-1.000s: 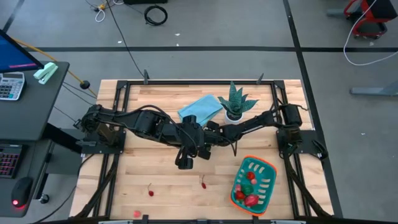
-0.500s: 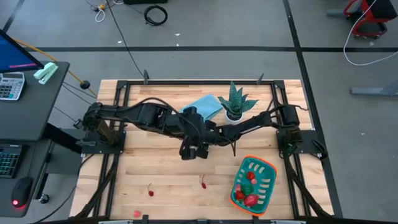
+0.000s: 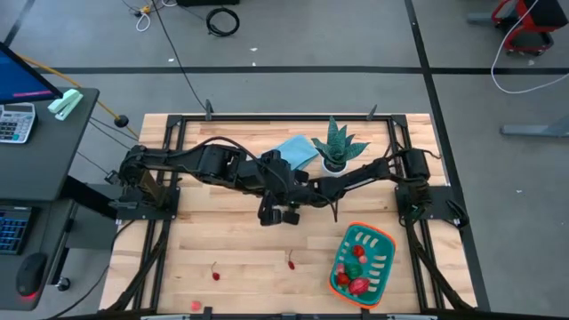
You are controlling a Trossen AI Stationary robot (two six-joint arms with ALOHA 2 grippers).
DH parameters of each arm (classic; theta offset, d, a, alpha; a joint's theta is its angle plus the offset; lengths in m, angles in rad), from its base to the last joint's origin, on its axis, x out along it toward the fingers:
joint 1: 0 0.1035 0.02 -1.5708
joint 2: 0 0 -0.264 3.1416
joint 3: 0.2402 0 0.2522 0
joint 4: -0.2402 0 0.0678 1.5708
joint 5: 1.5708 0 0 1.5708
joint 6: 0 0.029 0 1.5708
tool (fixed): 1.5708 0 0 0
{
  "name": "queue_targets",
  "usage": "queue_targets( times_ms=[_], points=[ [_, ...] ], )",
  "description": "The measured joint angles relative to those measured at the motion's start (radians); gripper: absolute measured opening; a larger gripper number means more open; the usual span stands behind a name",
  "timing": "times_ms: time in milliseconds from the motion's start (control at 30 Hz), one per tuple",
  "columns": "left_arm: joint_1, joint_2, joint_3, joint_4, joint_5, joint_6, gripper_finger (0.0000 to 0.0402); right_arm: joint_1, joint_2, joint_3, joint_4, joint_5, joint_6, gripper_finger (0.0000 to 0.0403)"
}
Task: Pick and placing Produce into tupperware
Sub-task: Put the top apricot into the basket
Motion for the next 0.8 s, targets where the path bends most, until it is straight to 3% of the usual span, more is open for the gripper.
queue_targets(
  times_ms=[133,333,467,567,667,800],
  points=[
    [0.000,0.000,0.000,-0.008,0.000,-0.029,0.0078,0.044,-0.096,-0.001,-0.207,-0.017,0.001,0.0022],
    [-0.001,0.000,0.000,-0.033,0.000,-0.051,0.0069,0.178,-0.369,-0.001,-0.540,0.019,0.131,0.0023],
    [-0.001,0.000,0.000,-0.059,0.000,-0.101,0.0067,0.330,-0.581,0.000,-0.704,0.013,0.332,0.0023],
    [-0.007,0.000,0.000,-0.086,0.000,-0.172,0.0068,0.480,-0.687,0.001,-0.811,0.083,0.532,0.0023],
    [-0.022,0.000,0.000,-0.133,0.000,-0.319,0.0068,0.630,-0.702,0.001,-0.917,0.121,0.698,0.0023],
    [-0.078,0.007,0.000,-0.243,0.000,-0.491,0.0058,0.779,-0.638,-0.037,-0.904,0.124,0.856,0.0023]
  ],
)
